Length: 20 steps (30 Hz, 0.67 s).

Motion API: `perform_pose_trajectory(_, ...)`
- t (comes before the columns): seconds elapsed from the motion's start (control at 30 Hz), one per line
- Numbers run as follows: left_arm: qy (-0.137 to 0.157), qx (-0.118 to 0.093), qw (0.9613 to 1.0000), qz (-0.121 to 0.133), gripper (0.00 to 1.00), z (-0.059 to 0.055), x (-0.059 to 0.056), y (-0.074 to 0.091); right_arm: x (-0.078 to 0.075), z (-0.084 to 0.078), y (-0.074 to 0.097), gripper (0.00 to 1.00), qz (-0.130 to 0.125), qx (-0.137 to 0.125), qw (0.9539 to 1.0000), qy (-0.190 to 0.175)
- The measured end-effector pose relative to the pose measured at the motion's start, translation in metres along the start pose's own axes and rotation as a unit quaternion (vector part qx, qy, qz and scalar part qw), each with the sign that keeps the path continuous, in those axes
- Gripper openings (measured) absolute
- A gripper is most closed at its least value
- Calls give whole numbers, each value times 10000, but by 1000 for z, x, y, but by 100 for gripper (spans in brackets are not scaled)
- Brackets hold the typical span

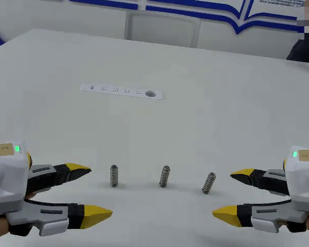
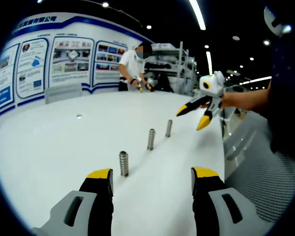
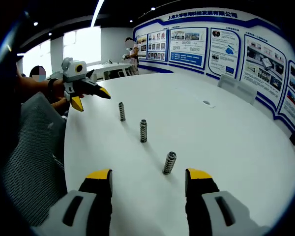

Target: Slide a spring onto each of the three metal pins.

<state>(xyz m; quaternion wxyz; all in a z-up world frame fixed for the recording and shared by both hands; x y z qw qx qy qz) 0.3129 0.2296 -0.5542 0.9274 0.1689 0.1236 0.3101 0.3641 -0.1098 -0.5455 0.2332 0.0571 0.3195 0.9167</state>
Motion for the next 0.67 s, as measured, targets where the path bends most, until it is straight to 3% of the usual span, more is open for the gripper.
perform_pose_trajectory(0.67, 99, 3, 9999, 28, 68, -6, -1, 2, 8, -10, 6, 64, -127, -69, 9997, -193)
Point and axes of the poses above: the centre of the closed fingertips' face, and the gripper's own axes: y roughly backward along the fingers, x roughly to its left, z roughly out of its top, the point moved 9 cm from there along y, roughly backward along the fingers, and after that the axes turned 2 degrees about x, right-handed, at the moved point
